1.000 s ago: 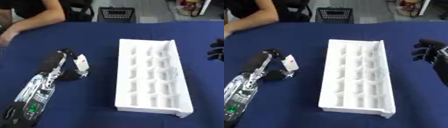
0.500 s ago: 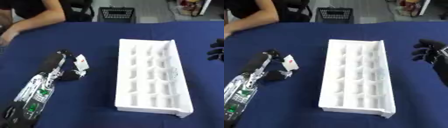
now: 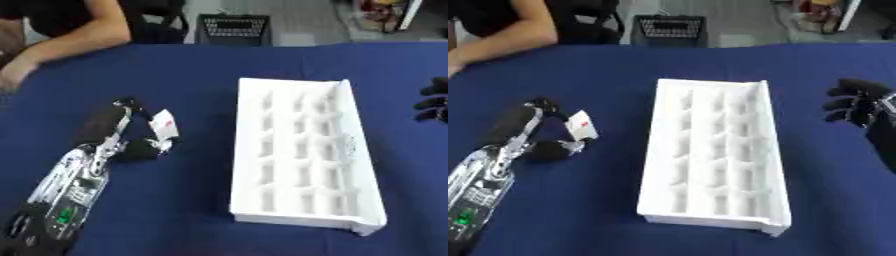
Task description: Pick up objects on the table and place them in the box.
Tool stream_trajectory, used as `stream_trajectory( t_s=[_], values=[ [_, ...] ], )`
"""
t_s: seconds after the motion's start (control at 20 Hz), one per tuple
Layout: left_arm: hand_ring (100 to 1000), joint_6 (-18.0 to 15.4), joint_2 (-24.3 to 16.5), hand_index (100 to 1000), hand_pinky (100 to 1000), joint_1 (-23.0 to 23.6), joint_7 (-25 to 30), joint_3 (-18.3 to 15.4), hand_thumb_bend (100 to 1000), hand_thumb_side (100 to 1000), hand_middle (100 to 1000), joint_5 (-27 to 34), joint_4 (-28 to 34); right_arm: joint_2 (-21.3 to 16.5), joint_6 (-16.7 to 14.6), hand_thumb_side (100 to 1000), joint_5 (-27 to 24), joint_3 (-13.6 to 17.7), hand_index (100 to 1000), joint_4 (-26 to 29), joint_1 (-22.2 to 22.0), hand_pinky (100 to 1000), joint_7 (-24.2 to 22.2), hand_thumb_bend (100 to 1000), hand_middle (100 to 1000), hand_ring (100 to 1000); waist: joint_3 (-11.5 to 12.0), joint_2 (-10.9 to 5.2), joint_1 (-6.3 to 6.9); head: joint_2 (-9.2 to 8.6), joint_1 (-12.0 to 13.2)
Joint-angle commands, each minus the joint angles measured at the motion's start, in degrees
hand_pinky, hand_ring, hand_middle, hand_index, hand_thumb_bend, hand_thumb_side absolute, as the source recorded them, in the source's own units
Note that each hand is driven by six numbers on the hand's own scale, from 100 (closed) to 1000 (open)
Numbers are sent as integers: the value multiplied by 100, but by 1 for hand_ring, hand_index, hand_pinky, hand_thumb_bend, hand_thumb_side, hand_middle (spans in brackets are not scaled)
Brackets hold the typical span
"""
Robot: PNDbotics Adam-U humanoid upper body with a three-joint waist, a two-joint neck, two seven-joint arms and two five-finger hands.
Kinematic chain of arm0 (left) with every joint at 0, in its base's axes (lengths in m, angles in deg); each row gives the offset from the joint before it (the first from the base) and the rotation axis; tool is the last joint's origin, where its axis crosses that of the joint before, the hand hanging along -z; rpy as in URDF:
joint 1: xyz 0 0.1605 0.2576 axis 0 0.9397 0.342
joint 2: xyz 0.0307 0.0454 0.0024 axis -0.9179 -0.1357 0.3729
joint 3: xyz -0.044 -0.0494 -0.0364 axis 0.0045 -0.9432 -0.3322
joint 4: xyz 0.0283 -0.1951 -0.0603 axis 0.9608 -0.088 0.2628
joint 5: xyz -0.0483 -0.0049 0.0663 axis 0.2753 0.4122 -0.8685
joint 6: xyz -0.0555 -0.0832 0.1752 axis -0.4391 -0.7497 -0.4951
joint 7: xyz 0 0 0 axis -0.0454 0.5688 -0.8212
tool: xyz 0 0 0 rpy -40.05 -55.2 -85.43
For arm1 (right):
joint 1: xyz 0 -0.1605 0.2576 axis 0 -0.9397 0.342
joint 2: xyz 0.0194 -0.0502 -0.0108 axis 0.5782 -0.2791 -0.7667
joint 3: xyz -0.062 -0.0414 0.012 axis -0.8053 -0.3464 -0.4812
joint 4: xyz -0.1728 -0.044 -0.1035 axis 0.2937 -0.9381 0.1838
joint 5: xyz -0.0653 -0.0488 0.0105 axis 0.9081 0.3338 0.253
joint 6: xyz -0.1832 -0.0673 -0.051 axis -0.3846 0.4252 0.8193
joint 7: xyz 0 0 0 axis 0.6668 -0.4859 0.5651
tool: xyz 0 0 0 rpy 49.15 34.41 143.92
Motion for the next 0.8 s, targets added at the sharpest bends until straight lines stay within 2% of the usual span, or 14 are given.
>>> stream_trajectory(
  t_s=[0.05,0.4,0.8],
  values=[
    [805,32,-143,673,935,-50,-74,-108,790,527,811,38,256,-89,-11,927,15,38,862,43,62,653,4,100,734,701,11,-93,-4,-56,19],
    [805,155,-115,676,937,-78,-169,-201,805,520,812,78,442,-91,-15,928,15,42,862,36,59,654,1,100,734,701,17,-97,-7,-59,18],
    [804,187,-63,682,935,-285,-176,-188,807,526,812,47,120,-83,-13,928,17,35,862,35,62,654,-10,100,734,701,1,-99,-8,-55,35]
  ],
)
